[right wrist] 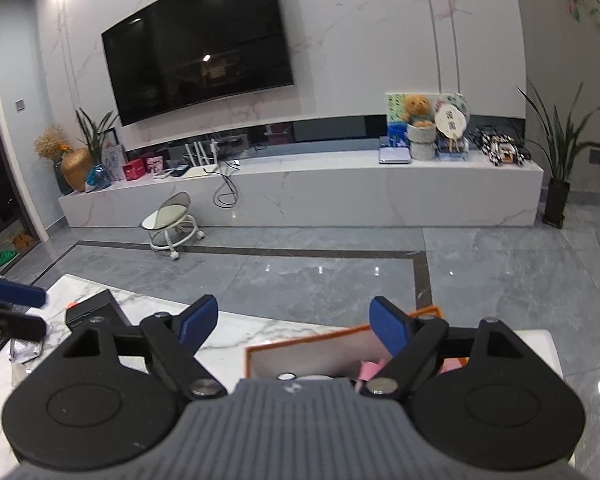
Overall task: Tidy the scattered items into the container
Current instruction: 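Raise both open tools out of the box and back over the table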
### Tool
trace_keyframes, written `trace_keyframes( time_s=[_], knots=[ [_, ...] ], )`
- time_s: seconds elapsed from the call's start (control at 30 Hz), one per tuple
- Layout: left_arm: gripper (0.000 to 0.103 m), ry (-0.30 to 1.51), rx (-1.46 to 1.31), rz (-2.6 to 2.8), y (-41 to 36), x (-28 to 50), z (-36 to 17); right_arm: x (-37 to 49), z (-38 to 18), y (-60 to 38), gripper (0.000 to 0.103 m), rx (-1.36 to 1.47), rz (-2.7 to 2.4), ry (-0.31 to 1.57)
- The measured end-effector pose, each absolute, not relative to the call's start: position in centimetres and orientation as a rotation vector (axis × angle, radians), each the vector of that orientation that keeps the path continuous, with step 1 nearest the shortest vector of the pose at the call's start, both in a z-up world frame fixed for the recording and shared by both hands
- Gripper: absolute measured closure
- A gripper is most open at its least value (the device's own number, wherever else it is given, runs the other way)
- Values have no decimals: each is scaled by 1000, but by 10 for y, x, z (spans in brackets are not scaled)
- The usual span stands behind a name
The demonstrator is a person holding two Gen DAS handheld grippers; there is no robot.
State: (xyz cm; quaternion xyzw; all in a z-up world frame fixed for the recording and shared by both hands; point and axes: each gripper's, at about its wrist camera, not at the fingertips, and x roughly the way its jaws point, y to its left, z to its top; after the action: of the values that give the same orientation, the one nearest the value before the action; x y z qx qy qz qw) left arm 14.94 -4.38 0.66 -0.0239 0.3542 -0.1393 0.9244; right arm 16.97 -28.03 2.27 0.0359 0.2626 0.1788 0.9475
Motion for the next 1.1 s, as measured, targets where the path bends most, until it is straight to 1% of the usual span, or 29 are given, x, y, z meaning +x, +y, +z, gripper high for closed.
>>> trace_keyframes(
  time_s=[0.17, 0.33, 0.5, 0.6, 0.77, 0.93, 1.1],
  knots=[
    [28, 695, -56, -205, 10, 122, 19, 160, 31, -261, 17, 48, 386, 520],
    [27, 691, -112, -119, 62, 96, 5, 147, 33, -236, 15, 4, 416, 518],
    [27, 720, -171, -50, 103, 76, -29, 129, 25, -205, 15, -54, 458, 531],
    [22, 747, -191, 31, 127, 69, -56, 119, 17, -188, 14, -74, 477, 549],
    [22, 794, -249, 169, 162, 51, -106, 106, -1, -165, 14, -109, 508, 584],
    [22, 851, -225, 221, 165, 35, -145, 109, -26, -144, 13, -146, 511, 626],
    [21, 843, -65, 264, 146, 24, -162, 106, -49, -127, 13, -171, 517, 668]
  ],
)
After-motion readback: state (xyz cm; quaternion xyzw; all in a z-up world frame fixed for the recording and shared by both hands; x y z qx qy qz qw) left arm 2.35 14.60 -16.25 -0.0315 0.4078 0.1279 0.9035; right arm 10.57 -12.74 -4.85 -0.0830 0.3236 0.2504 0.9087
